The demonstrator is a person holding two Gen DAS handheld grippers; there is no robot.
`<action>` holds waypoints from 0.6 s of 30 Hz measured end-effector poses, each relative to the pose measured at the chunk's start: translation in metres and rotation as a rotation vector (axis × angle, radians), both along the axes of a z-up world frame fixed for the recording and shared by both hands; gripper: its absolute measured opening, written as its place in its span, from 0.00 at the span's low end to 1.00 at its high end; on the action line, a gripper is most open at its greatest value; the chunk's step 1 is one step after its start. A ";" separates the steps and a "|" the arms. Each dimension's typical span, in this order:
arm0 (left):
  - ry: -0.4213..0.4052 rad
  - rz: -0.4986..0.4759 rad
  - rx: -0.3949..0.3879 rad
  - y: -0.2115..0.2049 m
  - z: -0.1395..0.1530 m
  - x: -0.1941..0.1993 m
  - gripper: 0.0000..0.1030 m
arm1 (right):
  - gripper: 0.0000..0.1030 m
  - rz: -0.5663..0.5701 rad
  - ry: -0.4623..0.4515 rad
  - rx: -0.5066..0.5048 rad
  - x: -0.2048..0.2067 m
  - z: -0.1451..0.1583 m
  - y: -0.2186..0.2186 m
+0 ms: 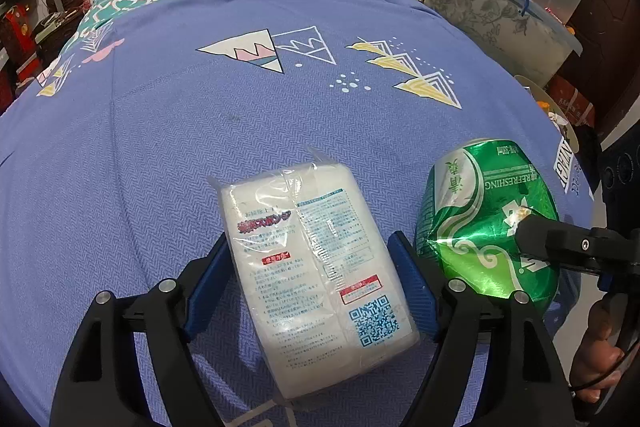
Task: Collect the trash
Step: 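Lift and hold the tissue pack in the left tool while the right tool holds the can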
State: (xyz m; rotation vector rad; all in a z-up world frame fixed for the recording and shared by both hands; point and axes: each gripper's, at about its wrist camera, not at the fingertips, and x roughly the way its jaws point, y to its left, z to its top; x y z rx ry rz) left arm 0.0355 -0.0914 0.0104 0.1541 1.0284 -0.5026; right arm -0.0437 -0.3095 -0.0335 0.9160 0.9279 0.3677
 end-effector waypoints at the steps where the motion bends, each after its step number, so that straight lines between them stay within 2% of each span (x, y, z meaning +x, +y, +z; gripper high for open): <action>1: -0.001 0.000 0.001 0.000 0.000 0.000 0.72 | 0.54 -0.002 -0.001 0.004 0.000 0.000 -0.001; 18: -0.012 -0.007 0.014 -0.003 -0.002 0.000 0.75 | 0.55 0.009 -0.005 0.016 -0.003 0.001 0.000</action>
